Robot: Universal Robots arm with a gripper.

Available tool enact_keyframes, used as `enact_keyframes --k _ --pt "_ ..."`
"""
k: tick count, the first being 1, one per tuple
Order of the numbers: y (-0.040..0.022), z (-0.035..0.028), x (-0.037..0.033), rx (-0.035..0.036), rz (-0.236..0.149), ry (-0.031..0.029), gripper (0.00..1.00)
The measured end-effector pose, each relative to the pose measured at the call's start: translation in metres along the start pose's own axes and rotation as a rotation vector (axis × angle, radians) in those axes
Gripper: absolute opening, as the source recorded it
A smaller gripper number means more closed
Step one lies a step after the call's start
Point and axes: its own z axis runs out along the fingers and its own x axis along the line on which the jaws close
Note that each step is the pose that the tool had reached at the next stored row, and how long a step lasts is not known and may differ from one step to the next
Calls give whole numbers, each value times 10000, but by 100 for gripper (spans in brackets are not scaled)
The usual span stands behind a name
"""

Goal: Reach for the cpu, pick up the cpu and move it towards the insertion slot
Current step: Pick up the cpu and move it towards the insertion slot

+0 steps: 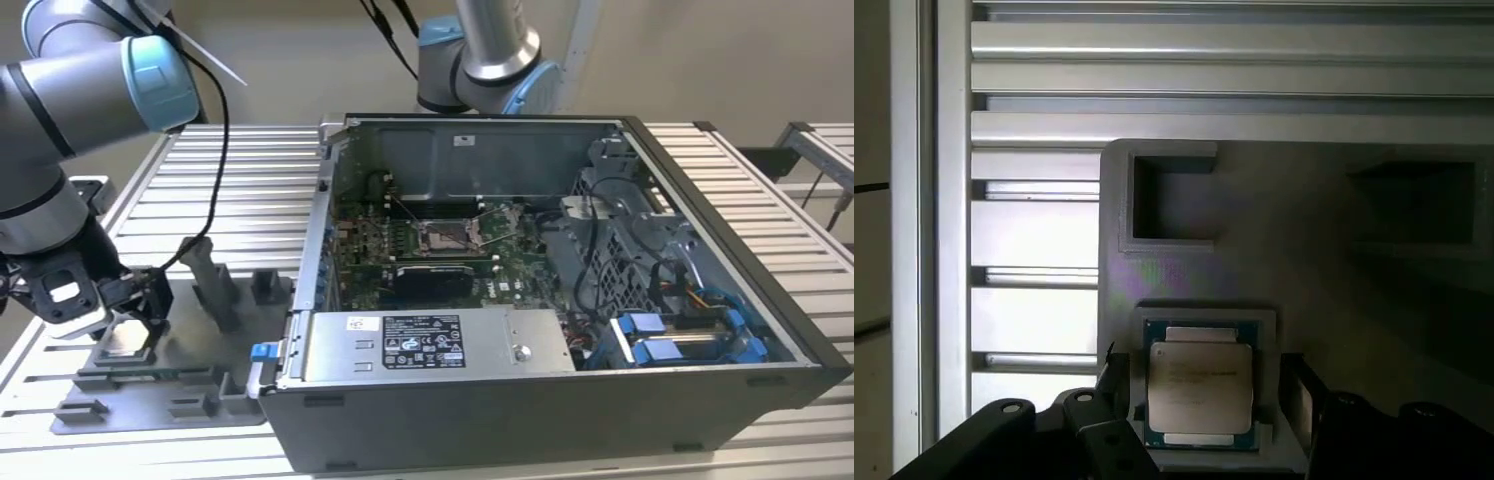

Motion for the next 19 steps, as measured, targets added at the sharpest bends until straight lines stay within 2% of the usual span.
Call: enact_keyframes --k 19 --pt "-21 64 14 1 0 2 100"
